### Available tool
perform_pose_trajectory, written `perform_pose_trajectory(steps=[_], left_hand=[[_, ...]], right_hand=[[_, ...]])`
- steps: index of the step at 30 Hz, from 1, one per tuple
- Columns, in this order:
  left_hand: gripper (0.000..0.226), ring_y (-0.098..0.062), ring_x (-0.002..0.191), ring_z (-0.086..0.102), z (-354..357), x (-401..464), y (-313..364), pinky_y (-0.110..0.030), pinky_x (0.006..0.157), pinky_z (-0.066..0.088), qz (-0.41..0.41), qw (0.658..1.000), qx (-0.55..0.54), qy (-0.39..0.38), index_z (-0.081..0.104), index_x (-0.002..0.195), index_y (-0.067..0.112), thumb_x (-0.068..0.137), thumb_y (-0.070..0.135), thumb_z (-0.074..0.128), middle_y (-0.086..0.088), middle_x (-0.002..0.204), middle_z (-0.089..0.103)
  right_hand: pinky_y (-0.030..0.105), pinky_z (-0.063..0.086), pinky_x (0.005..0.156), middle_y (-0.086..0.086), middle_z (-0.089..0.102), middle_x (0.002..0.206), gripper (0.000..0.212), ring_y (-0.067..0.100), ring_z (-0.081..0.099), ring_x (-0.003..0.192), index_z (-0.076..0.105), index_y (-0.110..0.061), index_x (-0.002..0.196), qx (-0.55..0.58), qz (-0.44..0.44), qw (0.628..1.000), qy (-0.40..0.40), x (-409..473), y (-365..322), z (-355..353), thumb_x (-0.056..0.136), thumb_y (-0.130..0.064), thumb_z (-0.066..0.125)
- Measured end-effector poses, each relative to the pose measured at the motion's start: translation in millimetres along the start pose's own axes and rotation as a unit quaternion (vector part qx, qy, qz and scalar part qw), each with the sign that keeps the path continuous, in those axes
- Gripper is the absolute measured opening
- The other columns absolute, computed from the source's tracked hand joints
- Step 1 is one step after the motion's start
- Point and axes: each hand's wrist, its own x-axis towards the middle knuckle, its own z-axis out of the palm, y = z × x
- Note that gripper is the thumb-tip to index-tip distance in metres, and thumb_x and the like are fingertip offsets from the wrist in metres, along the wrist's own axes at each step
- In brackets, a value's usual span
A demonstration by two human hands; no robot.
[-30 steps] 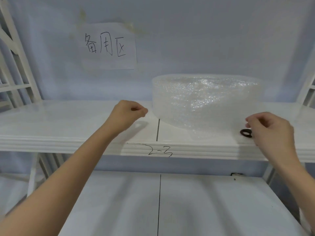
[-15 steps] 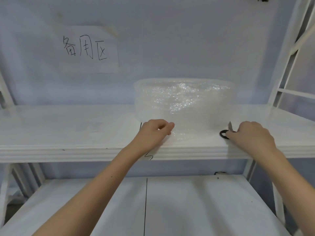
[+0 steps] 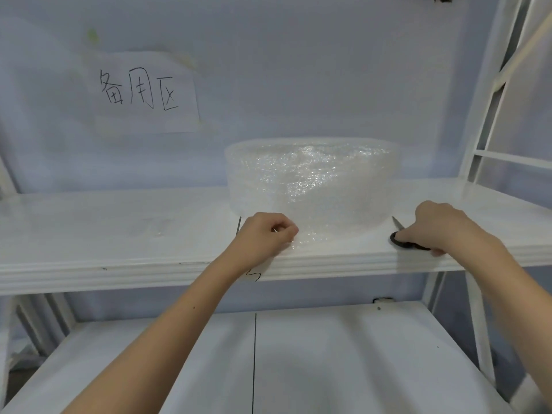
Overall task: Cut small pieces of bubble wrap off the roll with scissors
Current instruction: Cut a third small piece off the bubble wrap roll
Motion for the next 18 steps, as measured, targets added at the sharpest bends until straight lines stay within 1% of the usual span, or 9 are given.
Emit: perform_pose_trajectory(steps=[6,8,10,11,12,14,15,16,18], left_hand=[[0.014,-0.004,0.062,0.057,-1.3,-2.5,2.9,-0.021,0.064,0.048,-0.014,1.000,-0.019,-0.020,0.074,0.086,0.013,0.091,0.022,0.064,0.004,0.075,0.069],[0.014,-0.004,0.062,0.058,0.1,-4.4,3.1,-0.024,0.069,0.051,-0.007,1.000,0.002,-0.024,0.075,0.083,0.015,0.089,0.023,0.065,0.003,0.075,0.071],[0.013,-0.001,0.060,0.058,2.1,-5.2,2.4,-0.024,0.071,0.052,0.002,1.000,0.022,-0.020,0.075,0.081,0.017,0.088,0.023,0.066,0.000,0.080,0.075],[0.013,-0.001,0.060,0.058,2.5,-5.2,2.6,-0.024,0.071,0.051,0.003,1.000,0.024,-0.020,0.076,0.081,0.016,0.088,0.023,0.066,-0.001,0.081,0.075],[0.013,-0.002,0.061,0.058,2.5,-5.0,2.6,-0.024,0.071,0.051,0.000,1.000,0.020,-0.022,0.076,0.081,0.016,0.088,0.022,0.067,-0.001,0.081,0.075],[0.013,-0.004,0.063,0.060,0.2,-5.5,3.3,-0.024,0.070,0.051,-0.007,1.000,0.001,-0.030,0.075,0.083,0.014,0.089,0.021,0.067,0.000,0.077,0.073],[0.013,-0.005,0.063,0.059,-0.6,-5.7,3.7,-0.022,0.068,0.051,-0.011,0.999,-0.009,-0.035,0.075,0.084,0.013,0.089,0.021,0.067,0.002,0.074,0.071],[0.013,-0.005,0.062,0.059,-1.3,-5.8,3.9,-0.020,0.067,0.050,-0.014,0.999,-0.018,-0.038,0.075,0.084,0.013,0.090,0.021,0.067,0.006,0.070,0.068],[0.013,-0.006,0.061,0.057,-2.6,-5.6,4.2,-0.019,0.065,0.048,-0.020,0.998,-0.037,-0.044,0.074,0.085,0.011,0.090,0.020,0.066,0.013,0.063,0.063]], right_hand=[[0.028,0.046,0.055,0.012,0.065,0.070,0.034,0.025,0.062,0.049,0.053,-0.004,0.072,0.014,0.009,1.000,-0.023,-12.9,18.4,0.8,0.079,-0.034,0.068],[0.028,0.040,0.053,0.012,0.060,0.059,0.042,0.027,0.059,0.048,0.049,-0.003,0.065,0.038,0.004,0.999,0.030,-19.0,24.8,6.4,0.081,-0.037,0.067],[0.031,0.039,0.054,0.013,0.054,0.054,0.045,0.029,0.061,0.052,0.050,-0.001,0.060,0.160,-0.019,0.983,0.089,-29.0,28.1,14.7,0.083,-0.036,0.065],[0.032,0.042,0.055,0.014,0.058,0.060,0.042,0.029,0.063,0.054,0.056,0.001,0.062,0.271,-0.030,0.958,0.089,-36.2,27.9,18.6,0.085,-0.032,0.066],[0.031,0.048,0.055,0.016,0.064,0.070,0.035,0.024,0.065,0.057,0.065,0.002,0.068,0.393,-0.037,0.916,0.069,-43.8,26.6,23.6,0.087,-0.028,0.066],[0.024,0.051,0.048,0.017,0.067,0.086,0.017,0.013,0.061,0.060,0.073,-0.001,0.082,0.574,-0.033,0.818,-0.009,-61.6,19.5,35.1,0.087,-0.016,0.067],[0.019,0.049,0.043,0.016,0.066,0.085,0.011,0.011,0.059,0.061,0.075,-0.002,0.082,0.632,-0.026,0.773,-0.056,-70.8,15.0,41.6,0.083,-0.012,0.070],[0.017,0.046,0.039,0.012,0.066,0.080,0.011,0.009,0.057,0.060,0.077,-0.004,0.078,0.673,-0.019,0.733,-0.103,-78.4,10.8,49.5,0.074,-0.014,0.077],[0.017,0.044,0.035,0.003,0.068,0.068,0.037,0.004,0.056,0.052,0.079,-0.006,0.070,0.704,-0.022,0.684,-0.190,-90.3,2.5,65.4,0.043,-0.027,0.093]])
